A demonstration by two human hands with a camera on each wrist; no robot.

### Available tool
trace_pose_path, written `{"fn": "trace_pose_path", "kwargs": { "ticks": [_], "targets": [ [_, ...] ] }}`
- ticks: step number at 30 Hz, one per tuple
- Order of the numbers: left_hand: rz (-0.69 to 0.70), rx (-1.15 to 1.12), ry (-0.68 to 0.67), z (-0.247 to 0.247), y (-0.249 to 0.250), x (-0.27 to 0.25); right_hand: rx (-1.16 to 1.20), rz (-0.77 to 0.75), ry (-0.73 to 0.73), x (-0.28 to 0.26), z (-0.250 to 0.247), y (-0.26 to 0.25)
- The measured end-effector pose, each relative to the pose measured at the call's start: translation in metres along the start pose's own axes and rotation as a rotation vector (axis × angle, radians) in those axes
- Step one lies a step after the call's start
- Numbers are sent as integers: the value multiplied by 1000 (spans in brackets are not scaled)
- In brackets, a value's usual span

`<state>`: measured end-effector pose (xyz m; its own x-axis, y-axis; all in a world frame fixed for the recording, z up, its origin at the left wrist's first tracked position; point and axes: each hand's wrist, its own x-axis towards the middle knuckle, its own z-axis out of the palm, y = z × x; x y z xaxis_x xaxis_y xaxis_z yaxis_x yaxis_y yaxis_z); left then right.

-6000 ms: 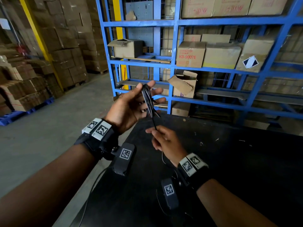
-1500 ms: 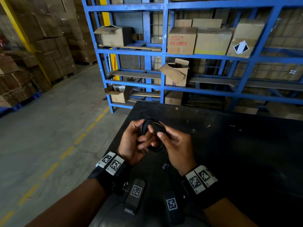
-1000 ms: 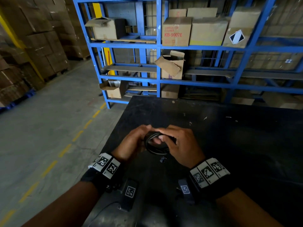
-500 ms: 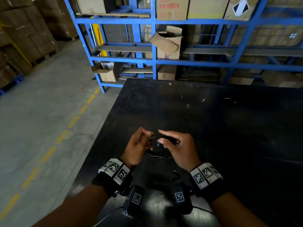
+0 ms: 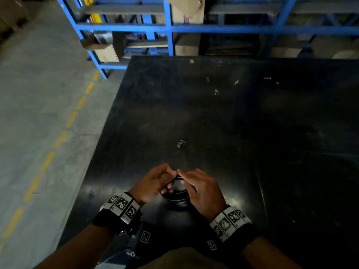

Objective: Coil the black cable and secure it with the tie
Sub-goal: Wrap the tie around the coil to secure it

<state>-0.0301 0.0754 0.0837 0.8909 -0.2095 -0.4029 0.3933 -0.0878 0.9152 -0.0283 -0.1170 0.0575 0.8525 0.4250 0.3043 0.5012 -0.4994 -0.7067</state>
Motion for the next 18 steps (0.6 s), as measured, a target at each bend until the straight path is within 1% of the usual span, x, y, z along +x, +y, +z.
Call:
{"fn": "trace_pose_path", "kwargs": {
  "ticks": [3, 5, 8, 11, 13, 15, 16, 17, 18],
  "targets": [
    [-61, -38, 18, 5, -19, 4, -62, -8, -65, -9, 8, 9],
    [-82, -38, 35, 8, -30, 6, -98, -24, -80, -13, 13, 12],
    [-72, -15, 37, 7, -45, 10, -104, -21, -155, -18, 20, 17],
    [-83, -43, 40, 5, -60, 13, -65, 27, -215, -22, 26, 25],
    [-90, -44, 56, 6, -65, 14, 20, 111, -260, -22, 27, 27],
    [-76, -18, 101, 5, -70, 16, 136, 248, -276, -23, 25, 35],
    [-68, -4, 132, 3, -72, 18, 199, 338, -238, -24, 23, 42],
    [-61, 7, 166, 0, -74, 19, 241, 432, -162, -24, 21, 51],
    [-50, 11, 198, -4, -75, 21, 235, 532, -69, -24, 18, 63]
  ]
}}
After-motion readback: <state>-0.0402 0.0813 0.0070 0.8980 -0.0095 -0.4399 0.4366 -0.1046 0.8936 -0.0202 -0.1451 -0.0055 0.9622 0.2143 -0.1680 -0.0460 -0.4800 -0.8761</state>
